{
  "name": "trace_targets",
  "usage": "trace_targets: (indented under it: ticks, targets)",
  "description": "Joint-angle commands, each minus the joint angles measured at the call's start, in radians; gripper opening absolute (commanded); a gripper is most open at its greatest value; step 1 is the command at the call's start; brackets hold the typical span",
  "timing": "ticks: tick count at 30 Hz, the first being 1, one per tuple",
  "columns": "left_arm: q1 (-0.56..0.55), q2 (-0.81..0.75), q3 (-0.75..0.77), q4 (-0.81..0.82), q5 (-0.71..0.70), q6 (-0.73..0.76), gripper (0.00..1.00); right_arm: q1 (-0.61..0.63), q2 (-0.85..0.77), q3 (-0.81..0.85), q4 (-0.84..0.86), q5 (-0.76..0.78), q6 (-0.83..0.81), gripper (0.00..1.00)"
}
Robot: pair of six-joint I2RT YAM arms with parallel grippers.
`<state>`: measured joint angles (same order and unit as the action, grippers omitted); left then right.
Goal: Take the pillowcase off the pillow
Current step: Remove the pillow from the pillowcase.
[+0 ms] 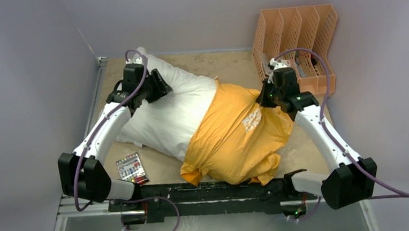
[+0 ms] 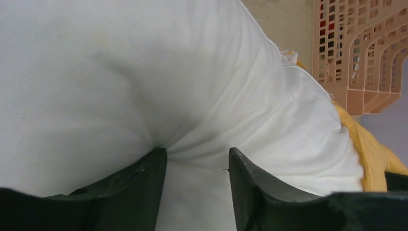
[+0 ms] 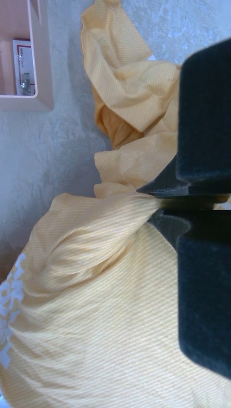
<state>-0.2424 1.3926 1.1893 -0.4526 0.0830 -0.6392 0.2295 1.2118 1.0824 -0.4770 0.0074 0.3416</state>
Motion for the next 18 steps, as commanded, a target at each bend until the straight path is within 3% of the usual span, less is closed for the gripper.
trace_targets:
  ticks: [1,8,11,14,16,18]
  targets:
    - [-0.018,0.013,0.047,-0.006,-0.018,-0.019,0.58,-0.043,-0.051,-0.001,0.116,0.080,-0.074,0.00]
    - [-0.291,0.258,0.492,-0.300,-0.348,-0.035,0.70,-0.032,-0.185,-0.062,0.230,0.067,0.048,0.00]
    - [-0.357,0.357,0.616,-0.380,-0.447,-0.019,0.73,-0.026,-0.250,-0.112,0.327,0.008,-0.045,0.00]
    - [-0.427,0.552,0.796,-0.560,-0.557,0.020,0.75,-0.008,-0.267,-0.136,0.361,-0.074,-0.183,0.00]
    - [-0.429,0.618,0.819,-0.585,-0.483,0.044,0.77,0.008,-0.296,-0.178,0.412,-0.136,-0.275,0.00]
    - [-0.430,0.607,0.735,-0.490,-0.360,0.055,0.84,0.021,-0.339,-0.235,0.485,-0.161,-0.322,0.00]
